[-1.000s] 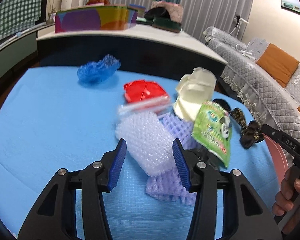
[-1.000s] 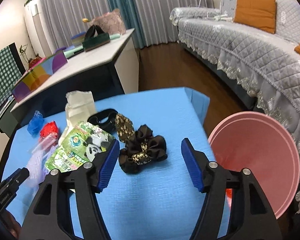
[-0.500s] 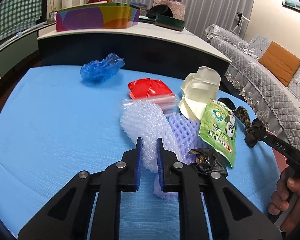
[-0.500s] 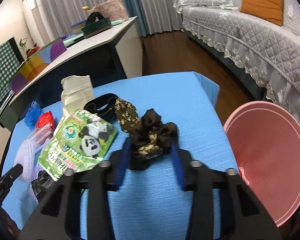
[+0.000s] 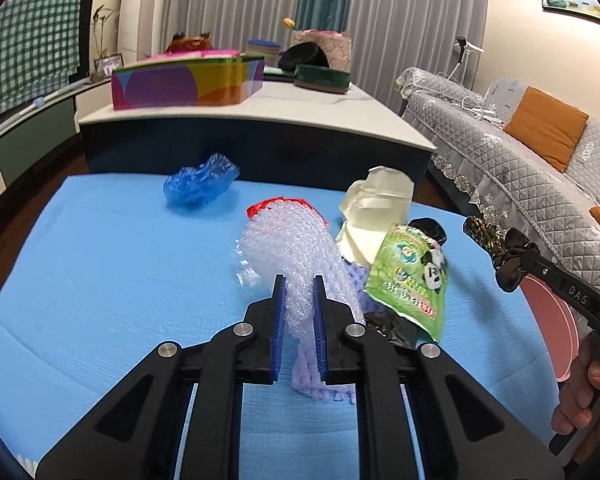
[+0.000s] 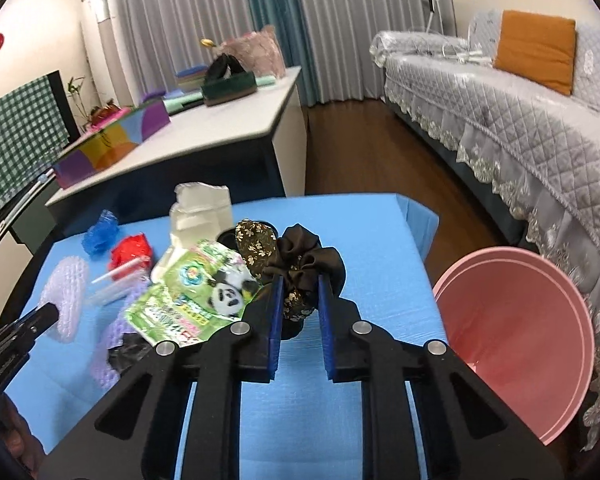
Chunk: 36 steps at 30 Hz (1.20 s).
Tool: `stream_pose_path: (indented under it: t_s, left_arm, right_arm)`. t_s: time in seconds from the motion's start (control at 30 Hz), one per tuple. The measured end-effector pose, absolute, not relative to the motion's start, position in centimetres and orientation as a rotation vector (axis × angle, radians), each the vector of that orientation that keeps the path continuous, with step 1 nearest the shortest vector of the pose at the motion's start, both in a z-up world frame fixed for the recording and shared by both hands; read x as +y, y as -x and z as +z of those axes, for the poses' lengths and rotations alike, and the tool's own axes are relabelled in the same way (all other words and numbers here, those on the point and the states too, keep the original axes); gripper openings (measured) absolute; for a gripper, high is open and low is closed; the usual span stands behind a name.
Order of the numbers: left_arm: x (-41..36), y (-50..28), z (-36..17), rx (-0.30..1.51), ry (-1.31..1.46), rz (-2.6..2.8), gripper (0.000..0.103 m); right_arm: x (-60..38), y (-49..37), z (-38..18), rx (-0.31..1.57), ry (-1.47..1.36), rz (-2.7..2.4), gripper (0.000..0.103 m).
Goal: Collect trash
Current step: 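Lift and carry the bubble wrap and scrunchie with both grippers over the pink bin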
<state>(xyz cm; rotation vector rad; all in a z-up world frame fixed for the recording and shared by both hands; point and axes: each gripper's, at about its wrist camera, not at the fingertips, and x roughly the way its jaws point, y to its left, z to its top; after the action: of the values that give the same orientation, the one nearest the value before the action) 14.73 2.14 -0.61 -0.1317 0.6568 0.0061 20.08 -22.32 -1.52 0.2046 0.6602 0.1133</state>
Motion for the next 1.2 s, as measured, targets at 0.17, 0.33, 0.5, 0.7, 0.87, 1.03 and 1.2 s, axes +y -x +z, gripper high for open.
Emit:
stream_pose_path:
  t_s: [0.17, 0.33, 0.5, 0.7, 0.87, 1.03, 1.2]
  left_arm:
    - [1.2, -13.6, 0.4, 0.627, 0.118, -0.014, 0.013]
    - [0.2, -12.3, 1.1, 0.612, 0.117, -0.04, 0.013]
    - [-1.1, -11.7, 1.6, 0.599, 0.102, -0.07, 0.013]
    - [-3.1, -11.2, 2.2, 0.589, 0.095, -0.108, 0.013]
    - [-5.2, -10.8, 2.6, 0.58, 0.078, -0.15, 0.013]
    - [-7.8, -10.9, 2.6, 0.584, 0.072, -0.2, 0.013]
    - [-10.5, -11.2, 2.4, 0.59, 0.067, -0.254, 0.013]
  right_arm:
    - [-22.8, -18.1, 0.0, 0.623, -0.206, 0.109, 0.017]
    - [-23.6, -16.5, 1.0, 0.598, -0.207, 0.1, 0.017]
    - [-25.0, -14.6, 2.1, 0.569, -0.22, 0.081, 0.017]
    - [-27.4, -12.7, 3.1, 0.544, -0.231, 0.042, 0.017]
    - [-29.4, -11.3, 3.6, 0.524, -0.22, 0.002, 0.017]
    - [-31.3, -10.3, 3.8, 0.513, -0.214, -0.039, 0.017]
    - [-33.5, -9.6, 3.6, 0.51, -0.213, -0.083, 0.017]
